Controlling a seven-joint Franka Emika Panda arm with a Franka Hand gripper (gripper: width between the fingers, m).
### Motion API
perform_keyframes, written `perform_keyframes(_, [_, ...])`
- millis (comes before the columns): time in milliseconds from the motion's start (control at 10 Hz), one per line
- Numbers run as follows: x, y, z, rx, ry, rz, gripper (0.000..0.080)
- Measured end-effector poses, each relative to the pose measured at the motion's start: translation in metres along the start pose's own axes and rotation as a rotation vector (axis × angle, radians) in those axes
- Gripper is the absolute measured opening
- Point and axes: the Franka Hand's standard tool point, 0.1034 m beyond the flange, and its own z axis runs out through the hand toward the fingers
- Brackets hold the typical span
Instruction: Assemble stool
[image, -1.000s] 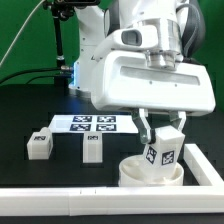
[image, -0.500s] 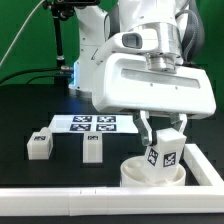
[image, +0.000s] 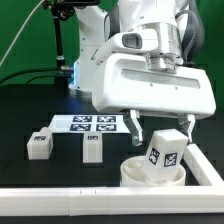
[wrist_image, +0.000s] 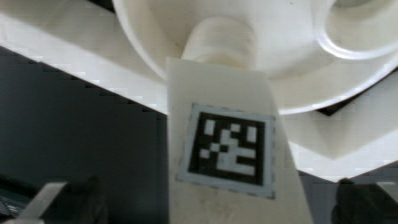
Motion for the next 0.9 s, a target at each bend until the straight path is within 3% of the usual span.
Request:
perform_keyframes(400, [0.000, 0.000, 0.000, 0.000, -0.001, 0.000, 0.0649])
perform_keyframes(500, [0.002, 0.004, -0.002, 0.025, -0.051, -0.015, 0.0649])
perform_keyframes(600, [0.014, 0.016, -0.016, 0.059, -0.103, -0.006, 0.0649])
perform_keyframes(700, [0.022, 0.017, -0.025, 0.086, -0.118, 0.014, 0.0649])
perform_keyframes(800, [0.020, 0.017, -0.026, 0.137, -0.200, 0.020, 0.0649])
perform_keyframes(900, [0.022, 0.023, -0.027, 0.169, -0.256, 0.019, 0.0649])
